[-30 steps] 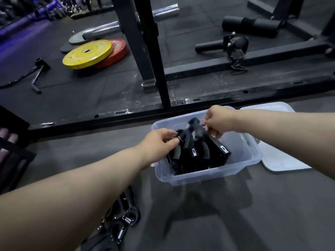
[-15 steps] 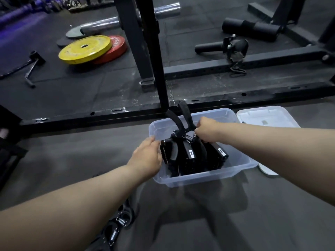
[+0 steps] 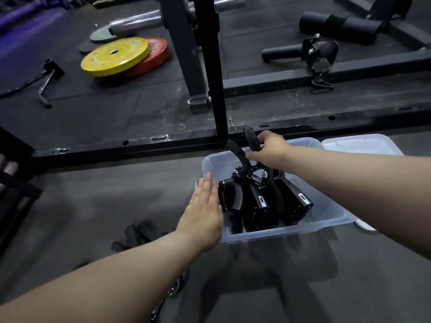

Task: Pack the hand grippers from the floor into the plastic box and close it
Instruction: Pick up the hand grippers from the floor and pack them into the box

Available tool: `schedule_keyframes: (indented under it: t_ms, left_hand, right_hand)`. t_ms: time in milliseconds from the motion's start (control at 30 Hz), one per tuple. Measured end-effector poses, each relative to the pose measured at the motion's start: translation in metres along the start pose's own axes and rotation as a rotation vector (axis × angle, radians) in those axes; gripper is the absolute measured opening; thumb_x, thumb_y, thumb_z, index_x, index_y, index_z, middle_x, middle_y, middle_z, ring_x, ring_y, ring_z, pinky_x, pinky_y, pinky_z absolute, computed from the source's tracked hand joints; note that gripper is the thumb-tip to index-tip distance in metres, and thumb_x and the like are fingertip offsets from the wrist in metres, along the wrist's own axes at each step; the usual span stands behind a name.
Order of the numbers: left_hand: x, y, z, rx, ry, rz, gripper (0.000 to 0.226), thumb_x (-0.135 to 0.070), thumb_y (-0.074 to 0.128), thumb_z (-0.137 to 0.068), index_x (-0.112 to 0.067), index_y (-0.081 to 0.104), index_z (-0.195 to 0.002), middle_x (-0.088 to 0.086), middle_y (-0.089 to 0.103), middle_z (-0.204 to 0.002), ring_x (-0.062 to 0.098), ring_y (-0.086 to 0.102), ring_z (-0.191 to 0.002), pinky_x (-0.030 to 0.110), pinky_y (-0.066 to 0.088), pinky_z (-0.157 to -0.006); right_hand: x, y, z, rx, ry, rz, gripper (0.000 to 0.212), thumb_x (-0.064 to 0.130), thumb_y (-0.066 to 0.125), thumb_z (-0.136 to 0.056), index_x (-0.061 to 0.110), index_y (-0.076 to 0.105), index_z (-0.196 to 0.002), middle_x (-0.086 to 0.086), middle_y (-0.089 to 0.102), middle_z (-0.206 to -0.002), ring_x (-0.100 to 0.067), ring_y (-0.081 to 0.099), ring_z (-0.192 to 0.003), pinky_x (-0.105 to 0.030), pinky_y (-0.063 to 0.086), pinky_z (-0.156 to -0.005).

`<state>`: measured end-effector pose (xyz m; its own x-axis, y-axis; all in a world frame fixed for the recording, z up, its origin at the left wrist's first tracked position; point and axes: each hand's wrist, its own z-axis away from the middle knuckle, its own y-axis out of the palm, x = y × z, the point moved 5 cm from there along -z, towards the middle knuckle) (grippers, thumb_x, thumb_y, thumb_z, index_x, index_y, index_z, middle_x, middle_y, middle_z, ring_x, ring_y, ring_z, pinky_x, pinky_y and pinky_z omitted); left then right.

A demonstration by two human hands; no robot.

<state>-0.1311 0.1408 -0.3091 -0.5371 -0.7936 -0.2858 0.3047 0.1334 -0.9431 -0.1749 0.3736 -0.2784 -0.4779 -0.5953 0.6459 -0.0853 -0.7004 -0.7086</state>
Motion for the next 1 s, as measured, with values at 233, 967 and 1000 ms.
schedule_keyframes:
  t_ms: [233, 967, 1000]
  left_hand:
    - [0.0, 0.003, -0.002, 0.005, -0.003, 0.012, 0.062, -0.025, 0.027, -0.105, -0.008, -0.003, -0.156, 0.006, -0.025, -0.161, 0.022, -0.022, -0.149, 0.028, -0.012, -0.119]
    - [-0.002, 0.001, -0.002, 0.041, -0.018, -0.04, 0.063, -0.03, 0.029, -0.104, -0.006, 0.001, -0.156, 0.008, -0.025, -0.161, 0.023, -0.022, -0.149, 0.031, -0.011, -0.119]
    - [-0.002, 0.001, -0.001, 0.042, -0.02, -0.036, 0.063, -0.03, 0.029, -0.104, -0.006, 0.001, -0.156, 0.008, -0.025, -0.161, 0.023, -0.022, -0.149, 0.031, -0.011, -0.119]
  right_hand:
    - [0.008, -0.04, 0.033, 0.015, -0.303, -0.025, 0.029, 0.017, 0.071, -0.07, 0.019, 0.053, -0.093, 0.0, 0.062, -0.079, -0.017, 0.058, -0.064, -0.029, 0.049, -0.057]
    - [-0.074, -0.026, 0.072, 0.26, -0.004, 0.623, 0.029, 0.034, 0.05, -0.095, 0.008, 0.047, -0.109, -0.016, 0.065, -0.111, -0.032, 0.062, -0.101, -0.03, 0.042, -0.073]
    - [-0.071, -0.026, 0.071, 0.231, -0.024, 0.632, 0.025, 0.032, 0.049, -0.094, 0.01, 0.046, -0.104, -0.016, 0.065, -0.11, -0.03, 0.061, -0.1, -0.032, 0.041, -0.078]
